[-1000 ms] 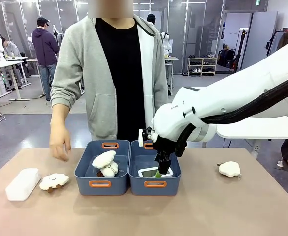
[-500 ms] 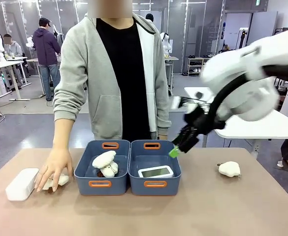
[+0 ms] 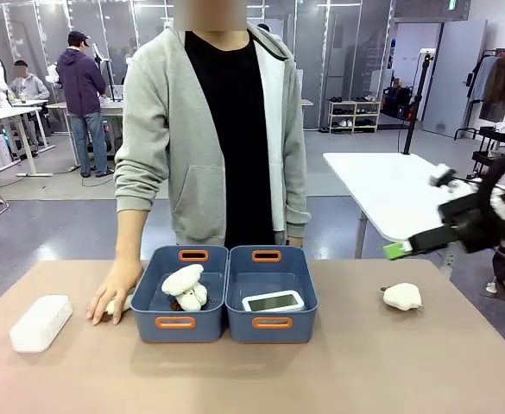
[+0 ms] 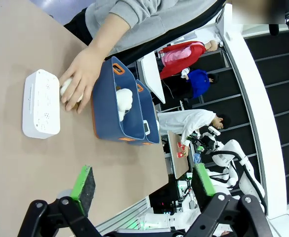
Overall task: Sort the digital clocks into the basket.
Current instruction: Pick up the Digital clock from the table and place it into the empty Plastic storage basket.
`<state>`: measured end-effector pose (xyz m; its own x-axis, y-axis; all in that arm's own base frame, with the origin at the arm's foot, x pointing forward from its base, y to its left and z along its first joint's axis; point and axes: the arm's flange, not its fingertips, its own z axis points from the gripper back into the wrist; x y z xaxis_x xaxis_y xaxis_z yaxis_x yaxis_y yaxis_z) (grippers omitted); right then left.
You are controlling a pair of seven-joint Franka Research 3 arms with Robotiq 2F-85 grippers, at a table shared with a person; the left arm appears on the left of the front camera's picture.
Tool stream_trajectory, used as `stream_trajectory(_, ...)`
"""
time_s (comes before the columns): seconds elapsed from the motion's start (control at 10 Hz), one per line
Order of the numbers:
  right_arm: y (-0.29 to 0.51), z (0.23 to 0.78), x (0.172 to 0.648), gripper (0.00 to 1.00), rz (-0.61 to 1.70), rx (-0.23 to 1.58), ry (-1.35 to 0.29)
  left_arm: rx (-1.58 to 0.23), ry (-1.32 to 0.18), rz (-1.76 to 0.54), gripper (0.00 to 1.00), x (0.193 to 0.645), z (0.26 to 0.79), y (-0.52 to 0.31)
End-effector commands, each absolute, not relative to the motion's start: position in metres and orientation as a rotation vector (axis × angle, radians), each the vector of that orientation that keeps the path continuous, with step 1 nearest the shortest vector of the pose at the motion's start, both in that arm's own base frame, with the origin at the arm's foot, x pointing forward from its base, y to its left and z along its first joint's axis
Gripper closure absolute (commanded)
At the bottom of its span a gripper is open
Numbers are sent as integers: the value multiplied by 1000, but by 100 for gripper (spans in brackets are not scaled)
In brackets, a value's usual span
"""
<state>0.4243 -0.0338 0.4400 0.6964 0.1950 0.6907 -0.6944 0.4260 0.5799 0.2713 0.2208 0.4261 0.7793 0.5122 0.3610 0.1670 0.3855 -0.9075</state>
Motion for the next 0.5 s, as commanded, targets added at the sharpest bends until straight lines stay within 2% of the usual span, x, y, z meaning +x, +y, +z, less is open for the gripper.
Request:
stream_trajectory(0.0, -91, 447, 391, 0, 286, 1038, -496, -1185, -695, 217, 0, 271, 427, 222)
stream_trajectory(0.1, -131, 442, 363, 0, 153, 1032, -456, -1185, -695, 217, 0, 271, 427, 222)
stream_trajectory(0.2, -159, 434, 338, 0, 54, 1033, -490, -1185, -695, 217, 0, 271, 427, 222)
stream_trajectory(0.4, -187, 399, 307, 0, -107, 1037, -475, -1185, -695, 217, 0, 271, 427, 222)
